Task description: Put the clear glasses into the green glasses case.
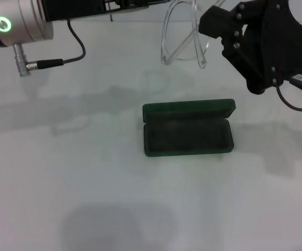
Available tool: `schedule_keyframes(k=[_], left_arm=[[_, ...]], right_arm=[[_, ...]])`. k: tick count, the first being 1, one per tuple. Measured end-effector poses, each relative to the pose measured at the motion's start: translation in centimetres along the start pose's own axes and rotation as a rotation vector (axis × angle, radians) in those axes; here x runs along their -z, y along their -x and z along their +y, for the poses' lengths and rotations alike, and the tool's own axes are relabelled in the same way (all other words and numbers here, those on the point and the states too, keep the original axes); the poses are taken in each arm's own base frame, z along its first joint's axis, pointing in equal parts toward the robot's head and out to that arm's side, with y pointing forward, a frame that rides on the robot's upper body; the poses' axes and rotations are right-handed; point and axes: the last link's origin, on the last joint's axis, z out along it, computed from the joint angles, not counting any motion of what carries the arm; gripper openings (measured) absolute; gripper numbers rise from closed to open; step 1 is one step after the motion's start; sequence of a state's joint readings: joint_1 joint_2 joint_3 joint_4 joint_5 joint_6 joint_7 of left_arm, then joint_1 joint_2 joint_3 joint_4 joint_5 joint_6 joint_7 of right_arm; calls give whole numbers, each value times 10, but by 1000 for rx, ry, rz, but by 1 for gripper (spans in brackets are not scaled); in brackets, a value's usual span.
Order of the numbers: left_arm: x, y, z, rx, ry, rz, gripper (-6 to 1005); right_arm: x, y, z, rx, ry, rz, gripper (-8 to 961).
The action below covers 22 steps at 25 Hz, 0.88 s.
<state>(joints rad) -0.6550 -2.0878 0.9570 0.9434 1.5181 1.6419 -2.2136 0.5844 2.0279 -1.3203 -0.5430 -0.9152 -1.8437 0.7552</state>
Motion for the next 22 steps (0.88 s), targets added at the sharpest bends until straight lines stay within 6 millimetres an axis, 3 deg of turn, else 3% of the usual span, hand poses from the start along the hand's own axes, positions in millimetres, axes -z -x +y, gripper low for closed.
schedule_keyframes(k=[22], left_arm=[[-2,-1,0,-5,1,-9,74]], right_arm=[[5,-5,-8,46,-95,6,7]])
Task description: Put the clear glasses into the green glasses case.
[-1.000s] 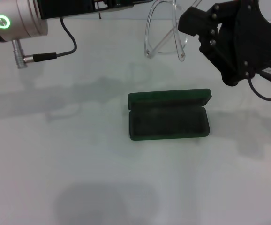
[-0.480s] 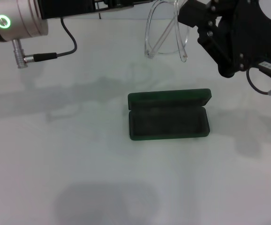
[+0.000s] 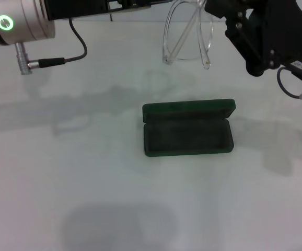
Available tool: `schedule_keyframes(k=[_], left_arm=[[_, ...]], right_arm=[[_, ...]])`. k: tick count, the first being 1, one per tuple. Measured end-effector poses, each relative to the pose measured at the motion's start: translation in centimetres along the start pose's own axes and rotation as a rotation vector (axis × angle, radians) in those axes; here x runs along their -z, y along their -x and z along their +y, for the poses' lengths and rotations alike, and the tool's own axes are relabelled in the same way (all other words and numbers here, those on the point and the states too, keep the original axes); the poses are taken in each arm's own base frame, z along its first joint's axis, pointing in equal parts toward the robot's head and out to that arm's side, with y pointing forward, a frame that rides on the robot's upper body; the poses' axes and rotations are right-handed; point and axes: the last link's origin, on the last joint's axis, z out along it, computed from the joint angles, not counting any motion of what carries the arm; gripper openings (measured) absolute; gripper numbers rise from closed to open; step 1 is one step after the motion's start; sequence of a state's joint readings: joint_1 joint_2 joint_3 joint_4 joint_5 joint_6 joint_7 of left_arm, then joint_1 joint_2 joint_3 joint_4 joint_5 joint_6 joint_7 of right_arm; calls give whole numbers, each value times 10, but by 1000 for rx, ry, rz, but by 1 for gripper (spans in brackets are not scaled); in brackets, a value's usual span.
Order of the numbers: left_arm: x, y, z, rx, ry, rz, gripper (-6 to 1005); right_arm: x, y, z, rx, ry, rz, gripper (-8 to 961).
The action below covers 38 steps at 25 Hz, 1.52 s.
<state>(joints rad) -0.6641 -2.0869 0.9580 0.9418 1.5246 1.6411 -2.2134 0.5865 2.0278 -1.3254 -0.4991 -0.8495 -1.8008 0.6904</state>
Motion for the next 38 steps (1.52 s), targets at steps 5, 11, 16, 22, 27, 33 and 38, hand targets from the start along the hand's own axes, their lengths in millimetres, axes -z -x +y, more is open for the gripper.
schedule_keyframes(k=[5,11,16,22,27,33,38], left_arm=[[0,0,0,0,-2,-2,74],[4,-1,-3,4,-21,16,74],[4,0,-4,5,-25,11,74],[2,3,-4,12,-26,-8,74],[0,5,-3,15,-18,-23,74],[-1,6,-3,16,-14,-28,74],[-2,7,-2,16,-12,-33,74]], right_arm=[[0,0,0,-1,-4,-3,7],[3,4,5,-2,17,-31,7],[7,9,5,18,-4,-56,7],[9,10,3,28,-32,-66,7],[12,9,1,29,-72,-71,7],[15,8,-3,23,-123,-83,7],[14,7,-5,25,-127,-76,7]])
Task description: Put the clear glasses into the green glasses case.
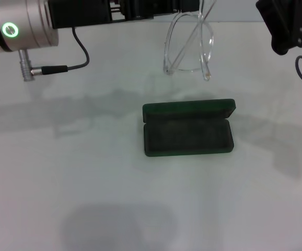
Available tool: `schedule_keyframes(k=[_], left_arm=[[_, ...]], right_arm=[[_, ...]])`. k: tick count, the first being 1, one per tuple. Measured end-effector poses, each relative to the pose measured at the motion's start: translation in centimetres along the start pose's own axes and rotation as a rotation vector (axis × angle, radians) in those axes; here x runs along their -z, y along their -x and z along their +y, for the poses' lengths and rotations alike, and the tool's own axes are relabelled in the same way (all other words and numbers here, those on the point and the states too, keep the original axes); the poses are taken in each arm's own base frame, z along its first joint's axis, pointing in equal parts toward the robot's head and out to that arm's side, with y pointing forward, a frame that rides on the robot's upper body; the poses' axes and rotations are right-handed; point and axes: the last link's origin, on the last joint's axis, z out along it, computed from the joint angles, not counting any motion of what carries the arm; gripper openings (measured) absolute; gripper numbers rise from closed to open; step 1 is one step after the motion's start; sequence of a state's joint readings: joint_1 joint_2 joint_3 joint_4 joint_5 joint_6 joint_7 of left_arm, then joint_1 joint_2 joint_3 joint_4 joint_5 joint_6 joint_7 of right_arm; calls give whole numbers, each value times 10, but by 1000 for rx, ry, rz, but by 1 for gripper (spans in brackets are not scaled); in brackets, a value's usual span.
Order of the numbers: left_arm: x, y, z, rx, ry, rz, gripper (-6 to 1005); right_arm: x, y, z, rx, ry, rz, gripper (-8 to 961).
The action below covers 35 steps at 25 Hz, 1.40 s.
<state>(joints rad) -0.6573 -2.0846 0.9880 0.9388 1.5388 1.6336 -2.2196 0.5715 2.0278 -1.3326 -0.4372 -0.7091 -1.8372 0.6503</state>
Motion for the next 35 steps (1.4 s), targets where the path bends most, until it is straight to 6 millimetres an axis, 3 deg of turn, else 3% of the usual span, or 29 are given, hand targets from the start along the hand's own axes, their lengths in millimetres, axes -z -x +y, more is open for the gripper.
schedule_keyframes(k=[35], left_arm=[[-5,2,2,-4,17,-28,75]], right_arm=[[-2,-8,-3,37,-37,32,6]])
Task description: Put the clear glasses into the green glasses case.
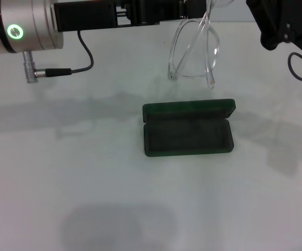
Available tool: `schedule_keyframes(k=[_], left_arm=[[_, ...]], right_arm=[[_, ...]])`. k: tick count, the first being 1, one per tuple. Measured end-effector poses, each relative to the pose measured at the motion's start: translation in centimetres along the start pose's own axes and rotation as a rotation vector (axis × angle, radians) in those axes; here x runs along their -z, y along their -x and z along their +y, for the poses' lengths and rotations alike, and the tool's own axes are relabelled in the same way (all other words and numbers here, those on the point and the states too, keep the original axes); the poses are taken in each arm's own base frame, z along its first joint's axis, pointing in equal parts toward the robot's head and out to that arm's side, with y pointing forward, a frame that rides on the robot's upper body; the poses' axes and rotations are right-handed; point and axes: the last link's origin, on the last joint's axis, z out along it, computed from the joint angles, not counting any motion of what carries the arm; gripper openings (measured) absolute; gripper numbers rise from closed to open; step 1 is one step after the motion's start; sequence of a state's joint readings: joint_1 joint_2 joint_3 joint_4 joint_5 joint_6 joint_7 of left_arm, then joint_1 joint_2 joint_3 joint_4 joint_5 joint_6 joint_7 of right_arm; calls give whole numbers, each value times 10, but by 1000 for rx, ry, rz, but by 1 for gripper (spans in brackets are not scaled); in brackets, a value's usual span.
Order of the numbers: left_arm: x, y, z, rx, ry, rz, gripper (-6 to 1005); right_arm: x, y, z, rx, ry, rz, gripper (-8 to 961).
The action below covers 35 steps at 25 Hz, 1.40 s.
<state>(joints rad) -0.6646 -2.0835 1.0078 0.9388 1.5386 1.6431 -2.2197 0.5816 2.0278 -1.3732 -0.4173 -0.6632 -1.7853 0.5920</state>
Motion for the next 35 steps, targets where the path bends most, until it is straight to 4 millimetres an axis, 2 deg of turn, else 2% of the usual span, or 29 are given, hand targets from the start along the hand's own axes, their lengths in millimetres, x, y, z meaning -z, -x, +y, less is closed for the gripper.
schedule_keyframes(k=[24,28,31,35], left_arm=[[5,1,2,7,10,0,75],[10,-2,0,-8,-10,6,75],[21,-8,-5,-35,-57,16,75],[24,-8,-7,-40,-72,7,75]], right_arm=[[3,2,1,4,-16,-13,6],[5,3,3,2,-12,-19,6],[7,4,5,0,-9,-27,6],[11,6,7,2,-14,-32,6]])
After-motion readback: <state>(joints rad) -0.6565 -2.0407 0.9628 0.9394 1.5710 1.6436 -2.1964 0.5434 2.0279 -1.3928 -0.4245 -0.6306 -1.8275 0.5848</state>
